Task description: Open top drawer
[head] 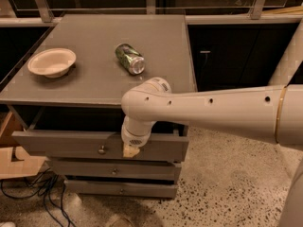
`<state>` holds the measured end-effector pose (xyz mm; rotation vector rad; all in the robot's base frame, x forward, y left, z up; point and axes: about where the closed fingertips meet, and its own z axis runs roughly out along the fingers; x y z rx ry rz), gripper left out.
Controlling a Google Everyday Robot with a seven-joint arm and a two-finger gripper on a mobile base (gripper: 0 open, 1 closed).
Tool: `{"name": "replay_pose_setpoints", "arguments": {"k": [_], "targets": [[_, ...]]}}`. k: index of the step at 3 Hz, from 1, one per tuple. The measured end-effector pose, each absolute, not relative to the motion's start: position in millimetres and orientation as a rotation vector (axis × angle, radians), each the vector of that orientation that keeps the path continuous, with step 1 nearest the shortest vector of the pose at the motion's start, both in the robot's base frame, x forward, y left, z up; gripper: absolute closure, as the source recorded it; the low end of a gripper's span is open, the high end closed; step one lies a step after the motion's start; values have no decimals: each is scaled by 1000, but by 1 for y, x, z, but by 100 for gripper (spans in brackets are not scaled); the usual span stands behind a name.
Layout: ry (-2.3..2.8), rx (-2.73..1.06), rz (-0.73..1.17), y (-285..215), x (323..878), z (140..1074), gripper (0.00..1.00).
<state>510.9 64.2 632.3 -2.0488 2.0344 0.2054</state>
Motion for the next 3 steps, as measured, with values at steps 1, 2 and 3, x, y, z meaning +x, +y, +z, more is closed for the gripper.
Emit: {"name": "replay_pose_setpoints", "arguments": {"k": [1,2,3], "targets": [[2034,-2049,205,64,511,632,86],[2034,-2049,205,64,511,632,100],[2040,-2016,213,64,510,639,100]]}}
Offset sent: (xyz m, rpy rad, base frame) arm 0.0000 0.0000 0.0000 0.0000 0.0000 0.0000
